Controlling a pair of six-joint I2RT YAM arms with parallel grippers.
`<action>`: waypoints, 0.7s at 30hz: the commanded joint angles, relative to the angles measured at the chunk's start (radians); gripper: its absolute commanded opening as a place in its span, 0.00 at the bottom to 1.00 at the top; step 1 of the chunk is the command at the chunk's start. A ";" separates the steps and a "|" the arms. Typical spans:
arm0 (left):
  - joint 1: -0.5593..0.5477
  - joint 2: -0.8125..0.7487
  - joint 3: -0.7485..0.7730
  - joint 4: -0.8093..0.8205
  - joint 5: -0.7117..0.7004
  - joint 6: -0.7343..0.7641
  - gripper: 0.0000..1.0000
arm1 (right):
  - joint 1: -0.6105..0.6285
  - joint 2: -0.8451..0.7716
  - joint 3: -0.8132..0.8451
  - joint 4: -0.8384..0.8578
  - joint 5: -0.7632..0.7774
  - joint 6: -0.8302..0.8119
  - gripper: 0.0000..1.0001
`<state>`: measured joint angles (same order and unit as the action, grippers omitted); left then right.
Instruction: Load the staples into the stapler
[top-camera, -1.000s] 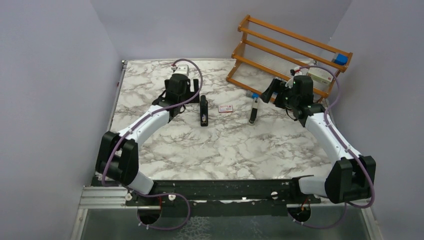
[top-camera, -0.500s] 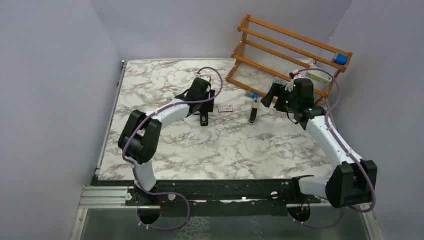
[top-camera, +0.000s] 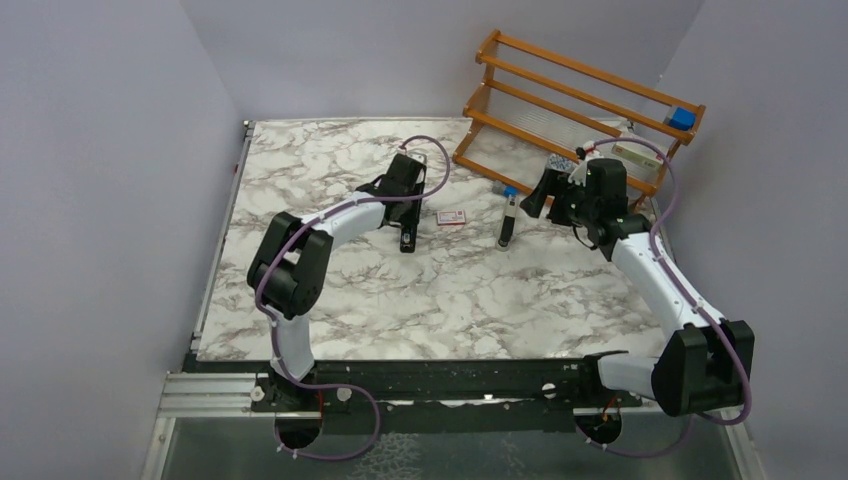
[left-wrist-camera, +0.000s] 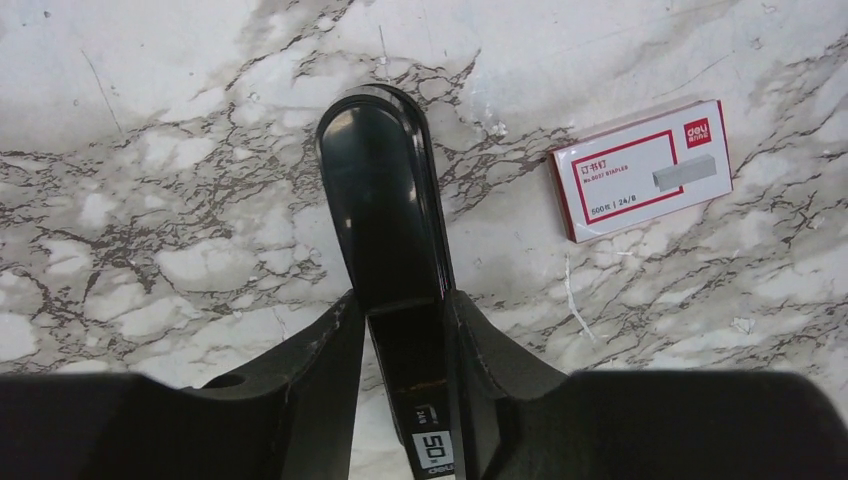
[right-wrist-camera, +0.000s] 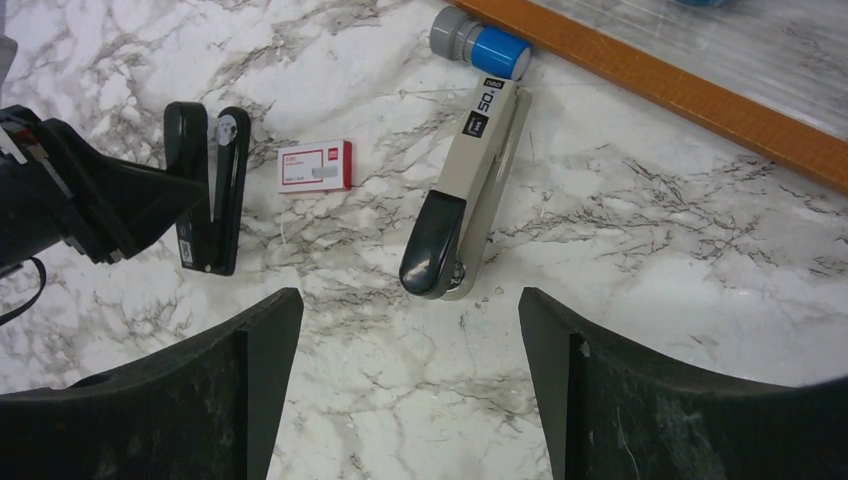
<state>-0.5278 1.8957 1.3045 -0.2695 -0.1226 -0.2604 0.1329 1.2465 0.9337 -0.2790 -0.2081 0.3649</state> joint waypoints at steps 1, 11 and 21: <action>-0.003 0.007 0.036 -0.032 0.001 0.058 0.33 | 0.005 -0.021 -0.024 0.043 -0.042 -0.019 0.83; -0.008 -0.051 0.044 -0.116 0.109 0.268 0.20 | 0.005 -0.076 -0.095 0.186 -0.162 -0.038 0.86; -0.011 -0.178 -0.042 -0.128 0.260 0.424 0.06 | 0.004 -0.225 -0.329 0.470 0.004 0.132 0.90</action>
<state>-0.5323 1.8065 1.2766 -0.4103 0.0330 0.0921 0.1356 1.0607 0.6926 -0.0029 -0.2859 0.4267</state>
